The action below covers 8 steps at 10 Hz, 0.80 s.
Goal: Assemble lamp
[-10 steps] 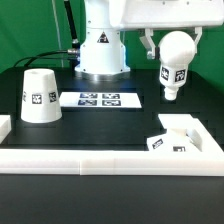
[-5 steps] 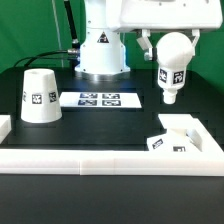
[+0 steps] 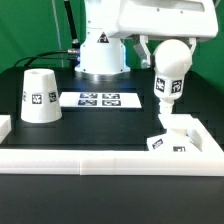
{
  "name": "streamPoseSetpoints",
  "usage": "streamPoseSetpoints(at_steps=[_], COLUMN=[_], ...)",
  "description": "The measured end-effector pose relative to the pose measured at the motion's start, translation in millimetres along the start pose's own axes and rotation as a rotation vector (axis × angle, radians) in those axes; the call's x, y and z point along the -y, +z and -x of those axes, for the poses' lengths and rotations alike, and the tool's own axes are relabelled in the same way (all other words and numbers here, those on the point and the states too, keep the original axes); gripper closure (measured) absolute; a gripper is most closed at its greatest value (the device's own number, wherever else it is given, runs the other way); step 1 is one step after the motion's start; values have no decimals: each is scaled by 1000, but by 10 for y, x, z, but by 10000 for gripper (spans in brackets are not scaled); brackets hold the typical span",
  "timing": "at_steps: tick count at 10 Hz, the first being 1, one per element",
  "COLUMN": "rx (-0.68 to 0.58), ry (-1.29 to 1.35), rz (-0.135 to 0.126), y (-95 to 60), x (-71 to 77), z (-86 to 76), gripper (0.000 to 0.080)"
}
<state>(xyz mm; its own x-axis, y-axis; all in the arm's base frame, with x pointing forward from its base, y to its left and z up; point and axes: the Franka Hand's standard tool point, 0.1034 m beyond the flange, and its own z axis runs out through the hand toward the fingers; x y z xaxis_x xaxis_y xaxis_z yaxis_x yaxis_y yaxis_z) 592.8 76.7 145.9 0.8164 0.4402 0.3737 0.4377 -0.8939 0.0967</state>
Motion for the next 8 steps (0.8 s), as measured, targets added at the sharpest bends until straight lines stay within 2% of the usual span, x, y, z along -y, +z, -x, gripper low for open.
streamPoseSetpoints(at_steps=[2,5,8], rx=[0,5,3], ry=[8,5,-4], rz=[-2,-16,-19], y=[9,43,61], x=[21,211,243], z=[7,9,-30], gripper=[223,223,223])
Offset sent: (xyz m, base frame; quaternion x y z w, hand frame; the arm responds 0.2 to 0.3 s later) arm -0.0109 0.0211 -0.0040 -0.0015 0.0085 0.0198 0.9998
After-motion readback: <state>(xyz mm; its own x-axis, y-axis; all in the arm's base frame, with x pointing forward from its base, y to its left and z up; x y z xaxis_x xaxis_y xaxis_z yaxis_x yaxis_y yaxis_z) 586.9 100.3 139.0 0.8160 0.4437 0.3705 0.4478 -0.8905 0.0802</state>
